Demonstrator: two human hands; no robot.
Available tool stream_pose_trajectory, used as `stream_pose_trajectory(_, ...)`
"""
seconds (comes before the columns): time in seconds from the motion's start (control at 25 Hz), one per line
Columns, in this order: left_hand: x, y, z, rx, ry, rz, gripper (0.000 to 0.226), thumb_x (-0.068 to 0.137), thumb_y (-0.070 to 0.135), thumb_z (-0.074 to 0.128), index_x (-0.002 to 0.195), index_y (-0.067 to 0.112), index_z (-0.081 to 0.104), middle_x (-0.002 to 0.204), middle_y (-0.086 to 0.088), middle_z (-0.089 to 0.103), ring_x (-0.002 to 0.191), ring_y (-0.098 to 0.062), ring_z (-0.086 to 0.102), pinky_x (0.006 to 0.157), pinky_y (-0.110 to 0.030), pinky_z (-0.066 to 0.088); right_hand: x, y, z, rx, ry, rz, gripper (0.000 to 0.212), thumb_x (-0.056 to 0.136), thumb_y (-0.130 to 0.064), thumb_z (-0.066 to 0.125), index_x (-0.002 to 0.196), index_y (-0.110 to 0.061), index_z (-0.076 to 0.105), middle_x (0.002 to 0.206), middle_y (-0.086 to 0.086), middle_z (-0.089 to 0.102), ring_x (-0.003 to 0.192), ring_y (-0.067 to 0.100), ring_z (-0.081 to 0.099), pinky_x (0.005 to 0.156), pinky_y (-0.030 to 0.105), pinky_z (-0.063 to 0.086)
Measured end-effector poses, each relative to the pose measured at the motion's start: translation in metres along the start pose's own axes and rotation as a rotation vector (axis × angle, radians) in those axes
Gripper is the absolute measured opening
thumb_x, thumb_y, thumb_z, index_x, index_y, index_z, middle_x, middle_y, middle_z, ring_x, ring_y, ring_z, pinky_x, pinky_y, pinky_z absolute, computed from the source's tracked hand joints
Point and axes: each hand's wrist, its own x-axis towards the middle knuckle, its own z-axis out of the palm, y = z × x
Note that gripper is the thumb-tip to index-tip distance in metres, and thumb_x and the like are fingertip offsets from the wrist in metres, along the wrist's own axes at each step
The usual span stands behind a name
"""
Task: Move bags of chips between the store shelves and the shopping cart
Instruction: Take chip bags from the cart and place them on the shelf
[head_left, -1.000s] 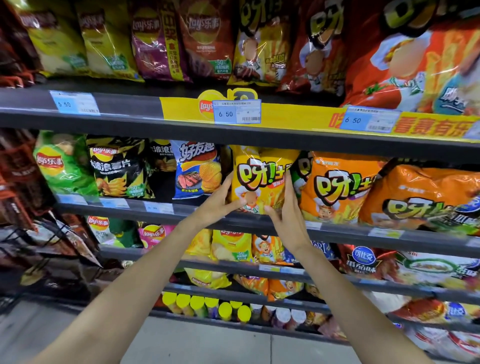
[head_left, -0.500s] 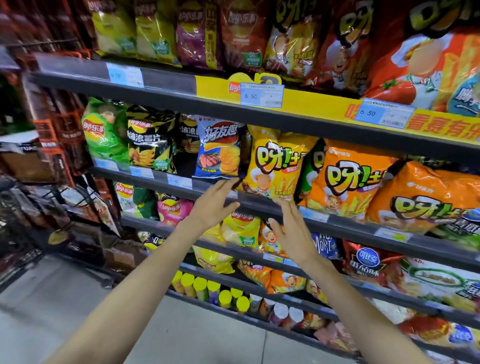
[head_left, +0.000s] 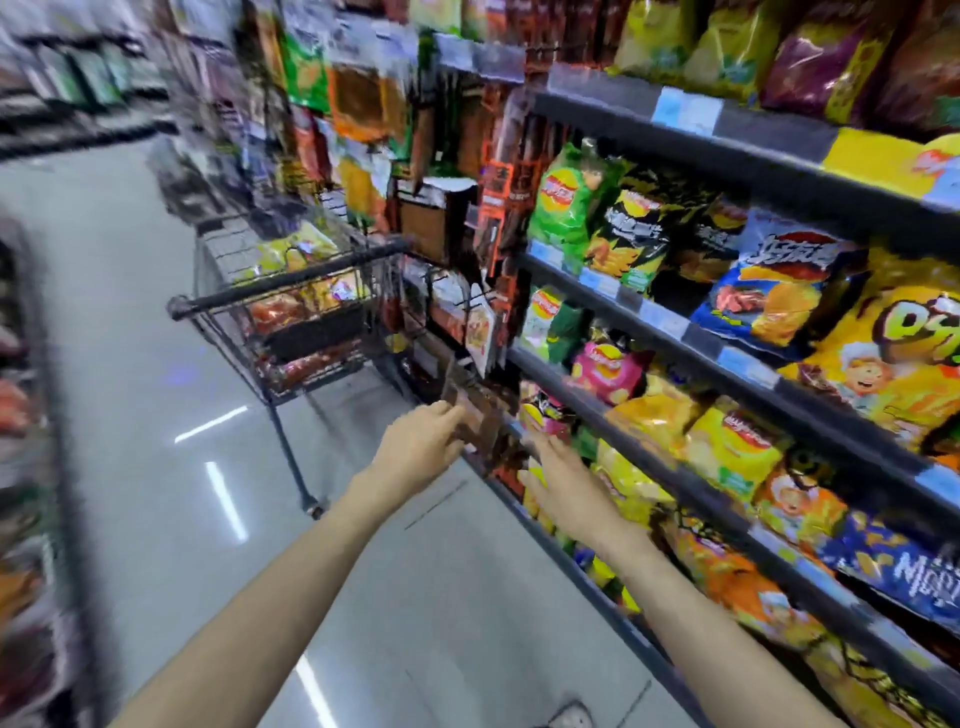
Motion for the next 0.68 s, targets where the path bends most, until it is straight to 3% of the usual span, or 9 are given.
stream_pose_trajectory(0.32, -0.154, -0.138, -0.034, -0.003, 0.115, -0.428, 0.044, 0.097, 0.03, 0.053, 0.14, 0.028, 0.047, 0.133, 0.001, 0.055, 0.122, -0.026, 0.054, 0.091, -0.038, 0.048, 0.048, -0.165, 0.09, -0.077, -0.218, -0.397, 0.042, 0.1, -0.03, 0.05, 0.138, -0.014, 0.042, 0.135, 0.006, 0.049, 0.126, 0.027, 0.047, 0.1, 0.04, 0.04)
stream_pose_trajectory(0.68, -0.252, -0.284, -0.056, 0.013, 0.188, -0.816, 0.044, 0.097, 0.041, 0.055, 0.137, 0.026, 0.049, 0.128, 0.001, 0.058, 0.115, -0.024, 0.057, 0.085, -0.039, 0.05, 0.154, -0.346, 0.193, -0.067, -0.474, -0.766, 0.044, 0.102, -0.032, 0.047, 0.143, -0.018, 0.039, 0.144, 0.0, 0.045, 0.132, 0.024, 0.044, 0.104, 0.037, 0.038)
